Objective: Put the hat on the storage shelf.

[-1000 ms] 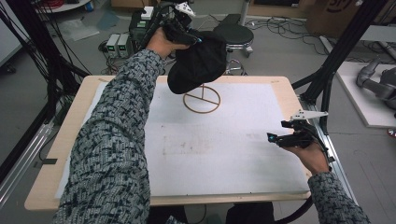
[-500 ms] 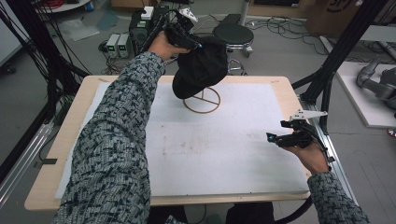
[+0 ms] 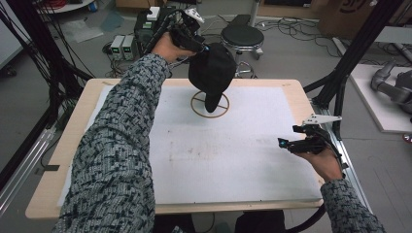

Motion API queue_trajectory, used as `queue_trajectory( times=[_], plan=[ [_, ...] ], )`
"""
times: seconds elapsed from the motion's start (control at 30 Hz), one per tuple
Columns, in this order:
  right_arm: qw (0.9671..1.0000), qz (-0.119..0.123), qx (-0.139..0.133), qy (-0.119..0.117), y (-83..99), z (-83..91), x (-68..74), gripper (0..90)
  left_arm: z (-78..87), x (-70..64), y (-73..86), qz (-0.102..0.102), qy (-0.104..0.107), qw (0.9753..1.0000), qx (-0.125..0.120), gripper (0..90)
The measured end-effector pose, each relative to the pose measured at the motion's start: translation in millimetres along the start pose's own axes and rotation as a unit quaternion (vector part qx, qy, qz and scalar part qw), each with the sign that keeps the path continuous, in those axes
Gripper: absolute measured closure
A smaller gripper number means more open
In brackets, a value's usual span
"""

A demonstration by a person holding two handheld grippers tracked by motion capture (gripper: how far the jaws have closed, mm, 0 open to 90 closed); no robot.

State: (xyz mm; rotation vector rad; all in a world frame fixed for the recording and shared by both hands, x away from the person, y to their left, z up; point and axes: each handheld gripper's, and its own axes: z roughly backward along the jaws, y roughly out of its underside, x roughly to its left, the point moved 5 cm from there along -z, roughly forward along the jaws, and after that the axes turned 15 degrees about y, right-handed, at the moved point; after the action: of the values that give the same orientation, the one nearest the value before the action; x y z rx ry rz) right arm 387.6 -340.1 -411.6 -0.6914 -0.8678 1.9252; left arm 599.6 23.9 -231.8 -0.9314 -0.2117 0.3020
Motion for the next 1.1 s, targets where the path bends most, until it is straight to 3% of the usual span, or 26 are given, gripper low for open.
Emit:
queue_trajectory(
  times=[0.4, 0.47, 0.5, 0.53, 0.6, 0.73, 0.83, 0.9, 1.0, 1.03, 1.1],
  plan=[
    [1.0, 0.009, 0.0, -0.004, -8.7, -2.4, 8.8, 12.2, 29.9, -0.9, 11.4, 0.015, -0.014, 0.9997, 0.014, 51.0],
    [1.0, 0.009, 0.001, -0.005, -9.5, -3.1, 10.0, 12.2, 36.4, -2.2, 13.5, 0.008, -0.025, 0.9996, 0.009, 51.1],
    [0.9999, 0.011, -0.002, -0.006, -11.5, -4.1, 12.2, 12.2, 39.3, -2.9, 15.8, 0.011, -0.028, 0.9996, -0.001, 51.5],
    [0.9999, 0.014, -0.001, -0.008, -12.4, -4.2, 13.6, 12.2, 41.5, -2.7, 18.8, 0.017, -0.025, 0.9995, 0.007, 50.9],
    [0.9999, 0.013, -0.001, -0.007, -13.3, -4.2, 14.8, 12.2, 45.1, -4.5, 25.6, 0.004, -0.034, 0.9989, 0.033, 51.0],
    [0.9998, 0.018, -0.003, -0.012, -17.8, -4.9, 19.5, 12.2, 58.7, -7.1, 32.8, 0.006, -0.041, 0.9983, 0.041, 50.5],
    [0.9996, 0.021, -0.005, -0.016, -21.3, -6.9, 23.2, 12.2, 71.6, -9.3, 39.2, 0.018, -0.048, 0.9986, 0.013, 50.3],
    [0.9995, 0.025, -0.004, -0.018, -23.1, -8.5, 25.2, 12.2, 82.4, -11.3, 50.6, 0.021, -0.055, 0.9974, 0.041, 49.3],
    [0.9994, 0.027, -0.004, -0.019, -26.4, -9.8, 26.9, 12.2, 90.0, -14.1, 57.2, 0.019, -0.065, 0.9968, 0.042, 48.5],
    [0.9994, 0.027, -0.006, -0.019, -27.6, -10.7, 27.2, 12.2, 98.8, -16.3, 65.4, 0.03, -0.068, 0.9967, 0.032, 48.7],
    [0.9994, 0.031, -0.004, -0.017, -28.4, -12.5, 27.5, 12.2, 102.7, -17.2, 70.8, 0.033, -0.076, 0.996, 0.034, 48.0]
  ],
)
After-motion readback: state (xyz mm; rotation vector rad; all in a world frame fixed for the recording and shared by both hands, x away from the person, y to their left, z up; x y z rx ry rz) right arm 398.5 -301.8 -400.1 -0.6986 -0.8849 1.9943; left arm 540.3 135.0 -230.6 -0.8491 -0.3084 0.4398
